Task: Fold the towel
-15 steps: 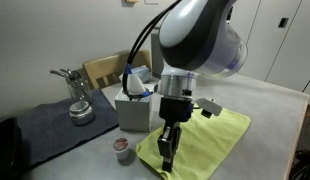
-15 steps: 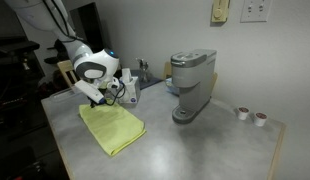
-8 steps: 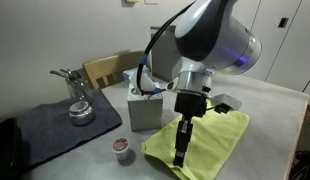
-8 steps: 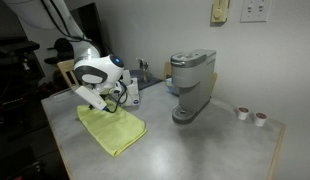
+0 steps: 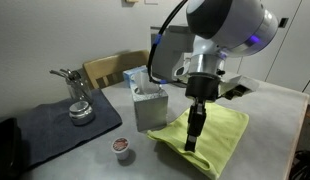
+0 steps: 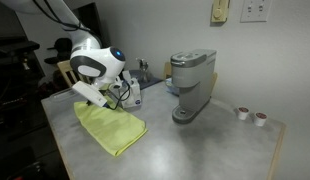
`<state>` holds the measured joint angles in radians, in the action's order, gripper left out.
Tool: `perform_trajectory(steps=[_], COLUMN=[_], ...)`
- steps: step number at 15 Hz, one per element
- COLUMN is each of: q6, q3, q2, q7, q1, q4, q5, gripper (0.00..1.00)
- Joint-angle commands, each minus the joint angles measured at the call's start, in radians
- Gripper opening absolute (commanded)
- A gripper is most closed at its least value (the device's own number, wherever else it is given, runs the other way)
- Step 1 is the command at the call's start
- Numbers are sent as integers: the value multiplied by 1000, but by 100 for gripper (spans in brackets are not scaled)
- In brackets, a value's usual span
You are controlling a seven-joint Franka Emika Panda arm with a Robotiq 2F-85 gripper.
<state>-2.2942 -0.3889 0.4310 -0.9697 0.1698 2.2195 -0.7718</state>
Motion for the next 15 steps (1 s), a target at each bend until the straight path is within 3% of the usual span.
perform_trajectory(steps=[1, 9, 15], q6=[37, -27, -208], q3=[80, 231, 303], q2=[-145, -292, -355], q7=[-20, -8, 53], q1=[-52, -127, -127], q4=[92, 235, 328], q5=[-20, 103, 221], gripper=[1, 1, 1])
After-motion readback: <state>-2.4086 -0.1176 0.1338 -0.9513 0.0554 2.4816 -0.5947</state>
